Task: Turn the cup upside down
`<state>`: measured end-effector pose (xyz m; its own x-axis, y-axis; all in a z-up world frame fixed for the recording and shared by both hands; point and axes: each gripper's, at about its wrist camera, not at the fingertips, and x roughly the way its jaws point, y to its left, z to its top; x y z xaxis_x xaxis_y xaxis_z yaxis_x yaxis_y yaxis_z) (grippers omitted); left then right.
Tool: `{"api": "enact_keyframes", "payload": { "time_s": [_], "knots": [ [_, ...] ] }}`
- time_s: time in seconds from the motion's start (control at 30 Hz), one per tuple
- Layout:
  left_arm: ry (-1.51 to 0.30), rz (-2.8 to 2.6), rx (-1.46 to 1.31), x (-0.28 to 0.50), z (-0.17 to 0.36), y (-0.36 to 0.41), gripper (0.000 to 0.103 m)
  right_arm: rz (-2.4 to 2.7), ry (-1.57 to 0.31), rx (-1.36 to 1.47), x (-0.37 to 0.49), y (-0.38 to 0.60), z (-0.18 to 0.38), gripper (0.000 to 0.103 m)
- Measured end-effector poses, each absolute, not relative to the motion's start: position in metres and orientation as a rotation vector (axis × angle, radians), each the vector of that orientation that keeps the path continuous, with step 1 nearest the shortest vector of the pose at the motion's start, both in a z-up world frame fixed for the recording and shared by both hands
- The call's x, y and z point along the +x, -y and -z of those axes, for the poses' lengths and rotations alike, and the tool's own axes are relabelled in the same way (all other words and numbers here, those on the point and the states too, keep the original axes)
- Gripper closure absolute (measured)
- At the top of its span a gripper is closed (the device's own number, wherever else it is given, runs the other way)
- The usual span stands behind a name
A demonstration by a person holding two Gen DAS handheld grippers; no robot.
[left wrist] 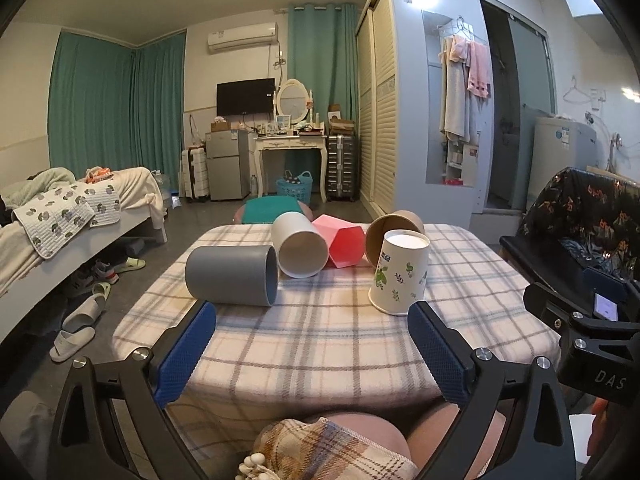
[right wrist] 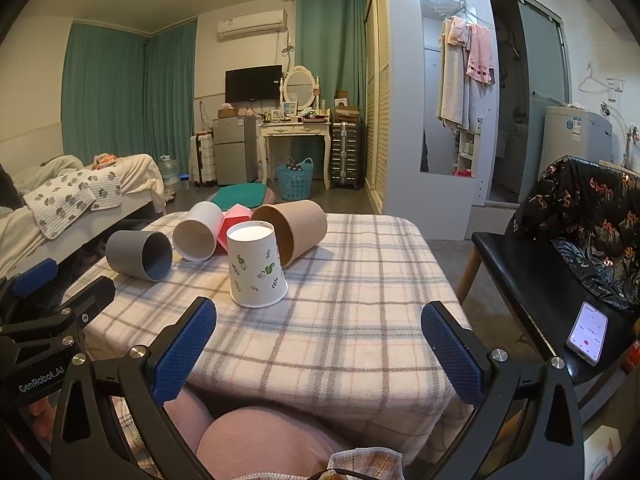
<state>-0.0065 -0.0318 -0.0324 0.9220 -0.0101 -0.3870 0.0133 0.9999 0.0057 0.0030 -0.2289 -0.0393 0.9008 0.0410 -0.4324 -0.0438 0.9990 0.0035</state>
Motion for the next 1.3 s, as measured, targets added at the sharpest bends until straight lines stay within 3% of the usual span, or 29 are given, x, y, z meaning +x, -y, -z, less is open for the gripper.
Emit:
{"api": "enact_keyframes", "payload": {
  "time_s": [1.3],
  "knots": [
    [-0.417,0.0,0.014,-0.0101,0.0394,0.0333,0.003,-0.04,-0.461,-0.02,0.0051,0.2251,0.0434,0.0]
  ]
}}
